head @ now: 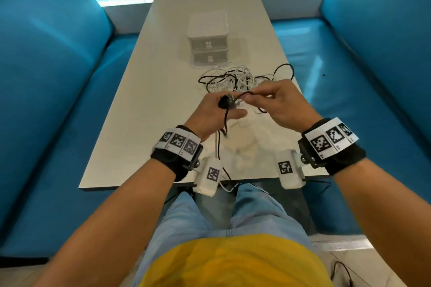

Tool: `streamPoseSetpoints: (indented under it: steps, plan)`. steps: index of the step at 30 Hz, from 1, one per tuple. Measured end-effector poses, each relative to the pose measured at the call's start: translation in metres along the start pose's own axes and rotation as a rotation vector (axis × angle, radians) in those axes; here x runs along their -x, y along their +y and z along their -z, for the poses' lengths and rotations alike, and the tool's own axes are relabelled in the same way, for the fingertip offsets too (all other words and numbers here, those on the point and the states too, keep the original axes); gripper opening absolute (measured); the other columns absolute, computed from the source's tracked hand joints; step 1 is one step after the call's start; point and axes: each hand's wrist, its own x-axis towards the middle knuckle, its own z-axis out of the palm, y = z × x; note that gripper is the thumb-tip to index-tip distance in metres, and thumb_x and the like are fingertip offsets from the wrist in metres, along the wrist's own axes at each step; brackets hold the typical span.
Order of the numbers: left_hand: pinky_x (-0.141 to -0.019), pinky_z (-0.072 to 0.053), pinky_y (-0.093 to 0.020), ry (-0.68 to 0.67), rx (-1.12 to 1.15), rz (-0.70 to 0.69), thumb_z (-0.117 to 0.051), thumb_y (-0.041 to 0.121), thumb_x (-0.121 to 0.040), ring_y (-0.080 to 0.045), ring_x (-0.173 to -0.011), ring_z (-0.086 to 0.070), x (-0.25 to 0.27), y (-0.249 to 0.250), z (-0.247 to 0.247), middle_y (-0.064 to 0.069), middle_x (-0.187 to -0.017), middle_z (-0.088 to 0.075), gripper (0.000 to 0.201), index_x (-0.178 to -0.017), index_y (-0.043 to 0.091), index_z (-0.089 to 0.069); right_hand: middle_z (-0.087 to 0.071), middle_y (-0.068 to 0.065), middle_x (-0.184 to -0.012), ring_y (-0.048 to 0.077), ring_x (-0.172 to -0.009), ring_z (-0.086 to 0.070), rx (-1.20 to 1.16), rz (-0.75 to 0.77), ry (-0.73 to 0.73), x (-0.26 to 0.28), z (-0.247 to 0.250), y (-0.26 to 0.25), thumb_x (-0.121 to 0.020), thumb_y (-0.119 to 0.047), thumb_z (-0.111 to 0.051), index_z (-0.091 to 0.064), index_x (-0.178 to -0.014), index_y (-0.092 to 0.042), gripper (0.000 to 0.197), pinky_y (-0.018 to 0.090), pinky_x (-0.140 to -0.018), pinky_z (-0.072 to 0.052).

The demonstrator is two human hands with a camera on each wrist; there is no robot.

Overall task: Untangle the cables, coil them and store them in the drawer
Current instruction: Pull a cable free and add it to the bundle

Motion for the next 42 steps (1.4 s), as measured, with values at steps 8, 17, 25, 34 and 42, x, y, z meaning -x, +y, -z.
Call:
streamPoseSetpoints:
  steps: [8, 17, 25, 34, 42]
  plan:
    - [-0.068, -0.042, -0.033, 0.105, 0.000, -0.128, -0.081, 0.028, -0.072, -0.018, -0.065, -0.049, 0.000, 0.001, -0.016, -0.008, -0.068, -0.057, 0.027, -0.082, 0.005, -0.071, -0.073, -0.007, -0.068, 0.007, -0.066, -0.067, -0.172, -0.029, 0.069, -0.008, 0.007, -0.007, -0.074, -0.002, -0.077, -0.074, -0.083, -0.010, 0.013, 0.019, -0.068, -0.053]
    - [-0.079, -0.055, -0.024, 0.265, 0.038, -0.144, -0.073, 0.008, -0.082, -0.010, -0.082, -0.070, 0.001, 0.003, -0.011, -0.007, -0.088, -0.073, 0.020, -0.101, 0.005, -0.073, -0.069, -0.008, -0.059, 0.005, -0.053, -0.061, -0.137, -0.100, 0.152, -0.020, -0.002, -0.002, -0.081, -0.003, -0.072, -0.069, -0.074, -0.016, 0.015, 0.016, -0.048, -0.045]
    - [-0.049, -0.033, -0.016, 0.608, 0.346, -0.042, -0.061, 0.011, -0.092, 0.001, -0.045, -0.045, 0.014, 0.006, 0.053, -0.004, -0.076, -0.062, 0.006, -0.089, 0.013, -0.065, -0.068, 0.004, -0.077, 0.020, -0.077, -0.063, 0.266, -0.372, 0.565, -0.046, 0.033, 0.049, -0.081, -0.022, -0.066, -0.069, -0.081, -0.018, 0.005, 0.030, -0.074, -0.049]
    - [-0.045, -0.028, -0.018, 0.530, 0.441, -0.055, -0.063, 0.019, -0.092, -0.004, -0.040, -0.031, 0.015, 0.024, 0.058, -0.007, -0.084, -0.065, 0.006, -0.087, 0.018, -0.066, -0.047, 0.007, -0.126, 0.023, -0.121, -0.042, 0.565, -0.024, -0.013, -0.026, -0.018, 0.004, -0.083, -0.044, -0.067, -0.049, -0.135, -0.030, 0.057, 0.037, -0.107, -0.032]
    - [-0.041, -0.028, -0.016, 0.384, 0.510, -0.162, -0.071, 0.034, -0.083, -0.003, -0.039, -0.027, 0.017, 0.035, 0.059, -0.001, -0.075, -0.068, 0.018, -0.086, 0.017, -0.064, -0.062, -0.006, -0.087, 0.013, -0.084, -0.057, 0.635, 0.018, -0.257, -0.040, -0.039, -0.017, -0.088, -0.045, -0.060, -0.070, -0.096, -0.024, 0.025, 0.036, -0.081, -0.047]
